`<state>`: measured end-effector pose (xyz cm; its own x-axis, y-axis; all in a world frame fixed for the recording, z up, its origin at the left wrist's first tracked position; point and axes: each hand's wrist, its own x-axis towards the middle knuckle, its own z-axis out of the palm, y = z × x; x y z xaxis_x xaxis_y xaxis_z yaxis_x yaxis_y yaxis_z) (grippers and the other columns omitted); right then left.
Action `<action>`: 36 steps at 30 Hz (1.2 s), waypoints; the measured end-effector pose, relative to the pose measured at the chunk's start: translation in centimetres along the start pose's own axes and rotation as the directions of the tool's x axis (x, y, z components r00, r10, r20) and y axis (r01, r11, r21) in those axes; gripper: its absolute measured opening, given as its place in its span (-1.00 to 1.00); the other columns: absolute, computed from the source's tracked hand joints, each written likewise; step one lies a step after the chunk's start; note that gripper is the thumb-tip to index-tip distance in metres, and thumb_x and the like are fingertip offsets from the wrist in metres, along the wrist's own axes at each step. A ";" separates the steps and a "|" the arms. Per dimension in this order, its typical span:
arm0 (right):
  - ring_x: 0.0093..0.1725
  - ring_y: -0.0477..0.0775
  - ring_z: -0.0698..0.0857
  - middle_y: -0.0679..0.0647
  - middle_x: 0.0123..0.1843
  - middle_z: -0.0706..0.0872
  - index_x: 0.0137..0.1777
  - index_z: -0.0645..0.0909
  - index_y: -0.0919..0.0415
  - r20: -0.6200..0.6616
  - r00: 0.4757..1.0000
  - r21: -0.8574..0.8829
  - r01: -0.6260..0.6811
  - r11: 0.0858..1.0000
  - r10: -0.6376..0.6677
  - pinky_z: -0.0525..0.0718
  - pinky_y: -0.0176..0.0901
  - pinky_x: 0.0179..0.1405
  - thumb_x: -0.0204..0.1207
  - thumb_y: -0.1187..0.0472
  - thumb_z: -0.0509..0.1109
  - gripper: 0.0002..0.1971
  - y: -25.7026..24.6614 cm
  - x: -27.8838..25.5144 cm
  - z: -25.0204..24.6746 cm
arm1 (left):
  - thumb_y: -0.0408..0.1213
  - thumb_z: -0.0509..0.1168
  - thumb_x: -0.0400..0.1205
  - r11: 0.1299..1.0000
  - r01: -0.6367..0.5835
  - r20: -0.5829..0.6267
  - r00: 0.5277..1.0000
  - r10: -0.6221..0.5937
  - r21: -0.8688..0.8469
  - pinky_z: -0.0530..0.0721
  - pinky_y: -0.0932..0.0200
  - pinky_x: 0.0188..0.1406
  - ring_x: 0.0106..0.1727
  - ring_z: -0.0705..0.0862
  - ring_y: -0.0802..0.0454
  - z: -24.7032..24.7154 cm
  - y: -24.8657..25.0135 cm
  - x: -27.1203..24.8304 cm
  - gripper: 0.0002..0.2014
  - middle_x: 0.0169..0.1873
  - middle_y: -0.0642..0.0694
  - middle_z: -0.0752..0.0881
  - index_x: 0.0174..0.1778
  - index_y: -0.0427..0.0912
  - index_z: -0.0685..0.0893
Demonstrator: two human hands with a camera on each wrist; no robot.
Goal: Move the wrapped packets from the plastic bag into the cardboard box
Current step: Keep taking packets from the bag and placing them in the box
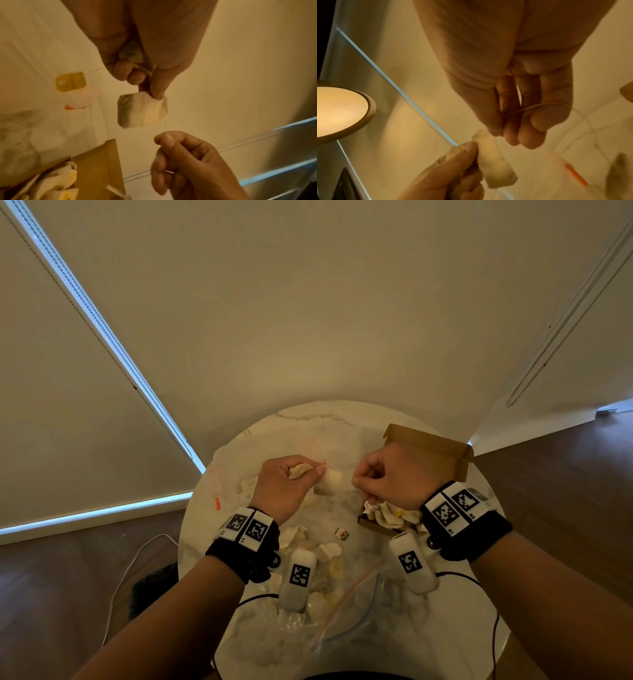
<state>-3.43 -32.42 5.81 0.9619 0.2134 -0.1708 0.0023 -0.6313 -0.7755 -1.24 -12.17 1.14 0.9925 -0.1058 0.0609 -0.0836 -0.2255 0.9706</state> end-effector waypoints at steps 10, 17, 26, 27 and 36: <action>-0.45 0.21 0.75 0.38 -0.33 0.76 -0.14 0.68 0.44 0.000 0.998 0.467 -0.057 0.882 0.064 0.72 -0.14 -0.49 0.59 0.34 0.39 -0.85 -1.5 0.1 1.9 | -0.33 0.49 0.54 1.000 0.024 0.023 0.999 -0.024 -0.018 0.61 0.22 -0.35 -0.40 0.67 0.16 1.4 -0.4 -0.4 -0.94 -0.40 -0.03 0.81 -0.23 -0.20 0.86; -0.28 0.24 0.82 0.40 -0.21 0.80 -0.08 0.69 0.50 0.108 0.992 0.448 -0.103 0.888 0.060 0.81 -0.03 -0.27 0.57 0.37 0.41 -0.86 2.2 -0.9 4.3 | -0.38 0.47 0.54 0.953 0.180 -0.033 0.981 -0.193 -0.242 0.33 0.19 -0.52 -0.50 0.36 -0.02 1.4 0.7 0.5 -0.93 -0.53 -0.17 0.54 -0.25 -0.23 0.83; -0.06 0.19 0.80 0.27 -0.06 0.83 -0.05 0.73 0.32 0.212 0.974 0.464 -0.169 0.870 0.076 0.74 0.20 0.02 0.61 0.29 0.37 -0.87 3.3 -0.1 6.0 | -0.41 0.45 0.56 0.933 0.217 -0.054 0.969 -0.242 -0.287 0.31 0.18 -0.54 -0.52 0.33 -0.02 1.7 1.7 1.7 -0.94 -0.49 -0.17 0.52 -0.18 -0.32 0.81; -0.04 0.20 0.79 0.27 -0.05 0.83 -0.04 0.73 0.32 0.219 0.973 0.471 -0.174 0.865 0.076 0.72 0.25 0.04 0.61 0.29 0.37 -0.87 3.3 0.0 6.1 | -0.40 0.45 0.56 0.933 0.219 -0.058 0.968 -0.244 -0.284 0.33 0.18 -0.53 -0.51 0.34 -0.02 1.7 1.7 1.8 -0.94 -0.48 -0.17 0.53 -0.17 -0.31 0.81; -0.10 0.22 0.81 0.31 -0.08 0.79 0.07 0.62 0.35 0.263 0.962 0.522 -0.211 0.826 0.080 0.81 0.07 -0.02 0.55 0.62 0.23 -0.75 4.5 -1.0 7.1 | -0.37 0.45 0.57 0.917 0.230 -0.076 0.961 -0.268 -0.325 0.38 0.17 -0.53 -0.50 0.39 -0.01 1.3 1.8 2.6 -0.92 -0.51 -0.11 0.60 -0.17 -0.32 0.80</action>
<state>-6.33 -30.18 -1.79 0.8533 0.3506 -0.3860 -0.3441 -0.1776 -0.9220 1.03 -14.13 2.71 0.9825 0.0326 -0.1834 0.1802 0.0833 0.9801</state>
